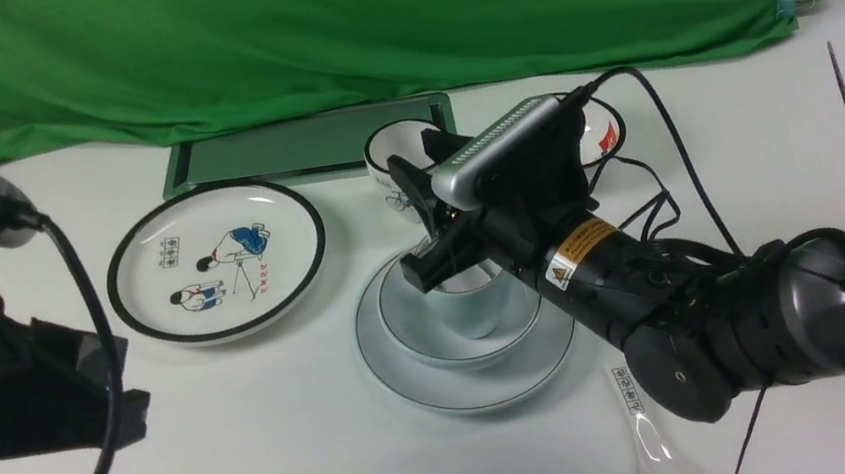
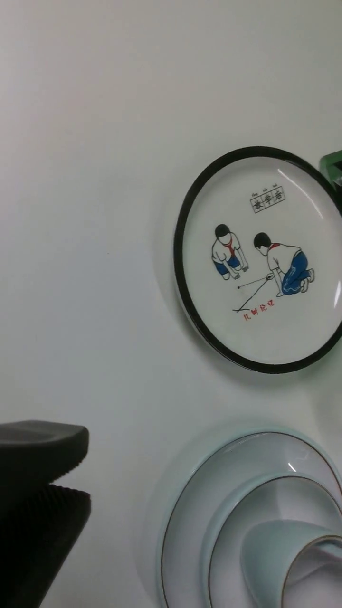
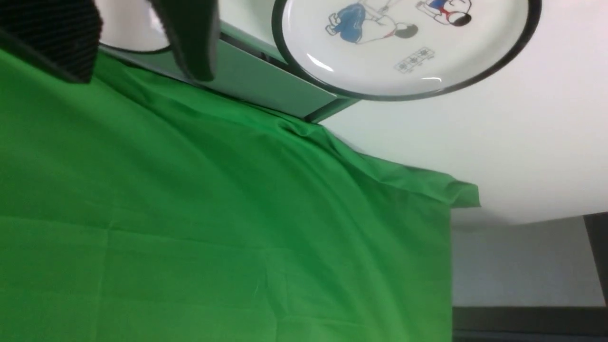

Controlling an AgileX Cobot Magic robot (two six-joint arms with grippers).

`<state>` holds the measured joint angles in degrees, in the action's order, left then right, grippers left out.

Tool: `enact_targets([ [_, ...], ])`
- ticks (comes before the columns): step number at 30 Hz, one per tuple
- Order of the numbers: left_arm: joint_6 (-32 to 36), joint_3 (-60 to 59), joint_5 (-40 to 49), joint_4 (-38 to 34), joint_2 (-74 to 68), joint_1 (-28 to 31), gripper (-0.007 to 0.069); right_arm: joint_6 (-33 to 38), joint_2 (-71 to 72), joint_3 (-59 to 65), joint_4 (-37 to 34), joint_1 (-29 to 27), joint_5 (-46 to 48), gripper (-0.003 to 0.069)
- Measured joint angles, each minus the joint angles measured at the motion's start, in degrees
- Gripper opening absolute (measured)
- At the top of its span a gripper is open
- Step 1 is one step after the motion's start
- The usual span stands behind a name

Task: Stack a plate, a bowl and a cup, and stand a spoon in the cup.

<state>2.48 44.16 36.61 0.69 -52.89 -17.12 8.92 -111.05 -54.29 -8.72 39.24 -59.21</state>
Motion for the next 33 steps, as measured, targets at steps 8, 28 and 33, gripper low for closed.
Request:
enact_targets([
  [8,-0.9,-2.3,3.4,-0.3,13.7,0.0,0.0062,0.1,16.1,0.0,0.0,0.0,23.3,0.0127],
  [28,-1.1,-14.9,3.5,1.1,53.0,0.0,0.0062,0.1,69.5,24.7,0.1,0.0,41.8,0.0012],
  [33,-1.1,-15.1,3.5,1.1,53.0,0.0,0.0066,0.1,81.0,30.2,0.1,0.0,42.3,0.0018],
])
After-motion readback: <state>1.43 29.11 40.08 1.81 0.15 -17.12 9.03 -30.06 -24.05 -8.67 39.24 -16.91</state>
